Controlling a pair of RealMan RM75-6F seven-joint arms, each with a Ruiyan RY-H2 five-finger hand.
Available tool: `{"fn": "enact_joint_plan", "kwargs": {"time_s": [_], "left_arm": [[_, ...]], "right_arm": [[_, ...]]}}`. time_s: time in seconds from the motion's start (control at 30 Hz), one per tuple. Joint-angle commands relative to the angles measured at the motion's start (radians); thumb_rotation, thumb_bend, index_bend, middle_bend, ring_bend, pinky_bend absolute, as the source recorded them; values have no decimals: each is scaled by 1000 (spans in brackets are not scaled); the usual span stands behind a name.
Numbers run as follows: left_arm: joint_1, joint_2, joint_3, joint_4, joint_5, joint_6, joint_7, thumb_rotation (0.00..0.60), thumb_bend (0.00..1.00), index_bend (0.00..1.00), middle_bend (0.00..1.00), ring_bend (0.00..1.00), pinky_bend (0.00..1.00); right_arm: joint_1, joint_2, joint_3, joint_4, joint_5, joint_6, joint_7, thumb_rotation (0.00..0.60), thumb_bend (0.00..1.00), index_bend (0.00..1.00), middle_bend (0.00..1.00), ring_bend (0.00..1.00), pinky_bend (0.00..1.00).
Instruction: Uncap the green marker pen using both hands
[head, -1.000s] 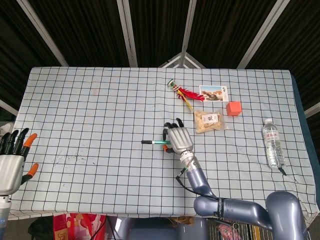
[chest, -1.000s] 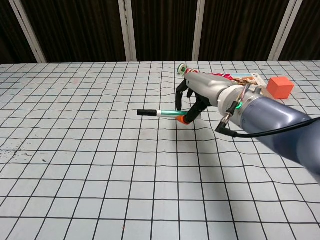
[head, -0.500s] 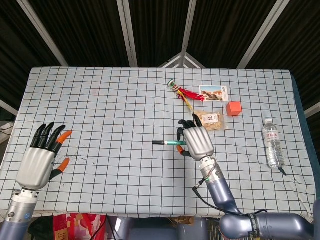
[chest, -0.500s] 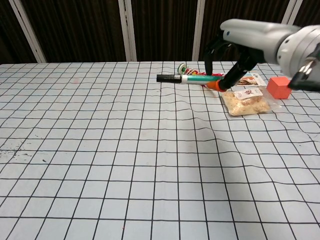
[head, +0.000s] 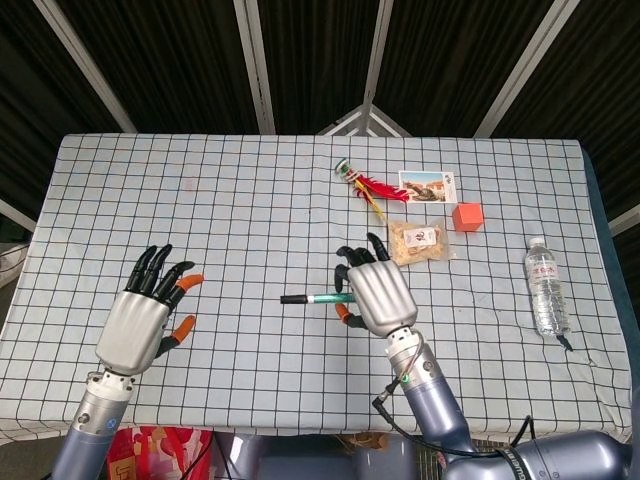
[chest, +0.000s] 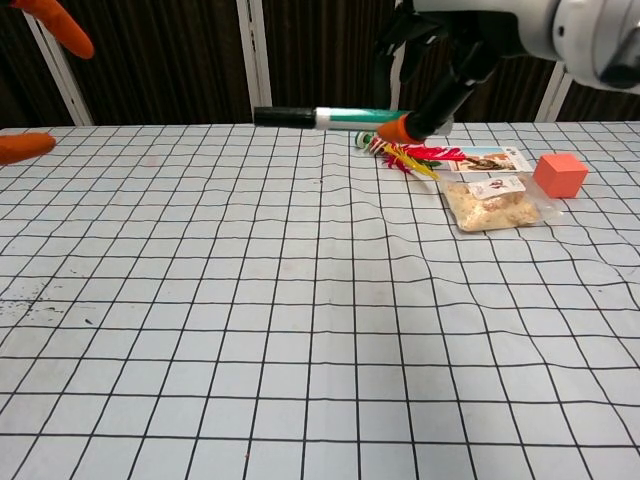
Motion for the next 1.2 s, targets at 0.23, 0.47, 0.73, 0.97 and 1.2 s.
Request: {"fn": "enact_joint_plan", "kwargs": {"time_s": [0.23,0.47,0.73,0.97,1.2], "left_arm": [[-86,-174,-54,152,32,-11,-13,600,381,413,287,18,61],[-121,-270,-58,240,40,-9,-19,600,381,416,289,18,61],[-131,-309,-33,262,43,-12,-16,600,380,417,291,18,61],[-135,-328,-19,281,58,-2,-20,600,380,442,315,18,61],[-150,-364,-28,319,65,4,-27,600,381,467,337,18,61]], "right_arm": [[62,-78,0,39,41,27,-11,600,614,763,252,249,73],[75,-84,-7,59,54,20,14,600,614,763,252,249,72],[79,-78,-11,85,73,5,50,600,614,763,252,249,72],[87,-70,-13,92,80,2,66,600,614,763,252,249,72],[91,-66,-20,90,78,-1,81,600,615,763,252,250,73]]}}
